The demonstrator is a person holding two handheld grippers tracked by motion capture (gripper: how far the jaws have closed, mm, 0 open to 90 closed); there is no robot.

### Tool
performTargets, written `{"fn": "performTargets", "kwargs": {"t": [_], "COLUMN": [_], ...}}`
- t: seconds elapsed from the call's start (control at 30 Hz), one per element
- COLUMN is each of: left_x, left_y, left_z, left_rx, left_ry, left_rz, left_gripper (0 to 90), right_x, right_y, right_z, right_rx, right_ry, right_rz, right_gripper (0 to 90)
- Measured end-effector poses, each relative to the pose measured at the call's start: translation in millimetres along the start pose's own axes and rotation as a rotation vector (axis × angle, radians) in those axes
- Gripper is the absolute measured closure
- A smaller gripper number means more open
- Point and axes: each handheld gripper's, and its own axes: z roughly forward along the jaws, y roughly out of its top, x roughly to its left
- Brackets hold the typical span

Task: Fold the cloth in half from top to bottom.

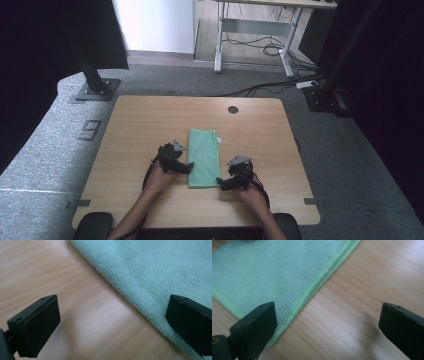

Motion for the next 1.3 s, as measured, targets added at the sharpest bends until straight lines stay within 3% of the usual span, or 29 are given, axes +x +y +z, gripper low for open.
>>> {"fn": "performTargets", "kwargs": {"t": [0.33,0.43,0.57,0.8,1.07,1.3], "left_x": [-21.0,-14.3,5.2,30.9,30.1,21.1], "left_y": [-14.3,-10.3,1.1,20.5,20.6,14.7], "left_z": [-13.1,-14.2,-17.8,-19.3,-8.5,-7.4], "left_rx": [-0.006,-0.016,-0.032,-0.047,-0.023,-0.010], "left_ry": [-0.056,-0.074,-0.053,-0.018,-0.033,-0.045], "left_rz": [0.025,0.013,-0.025,-0.046,-0.035,-0.010], "left_gripper": [0.0,0.0,0.0,0.0,0.0,0.0], "right_x": [-10.7,-12.4,-12.5,-13.2,-9.8,5.9], "right_y": [-15.0,-16.6,-16.7,-18.1,-18.0,-16.3], "right_z": [-13.5,-14.0,-13.9,-14.7,-16.4,-18.1], "right_rx": [0.020,0.018,0.018,0.014,0.018,0.029], "right_ry": [0.023,0.030,0.031,0.032,0.026,0.050], "right_rz": [0.037,0.041,0.039,0.037,0.040,-0.016], "right_gripper": [3.4,3.3,3.3,3.4,5.7,6.2]}}
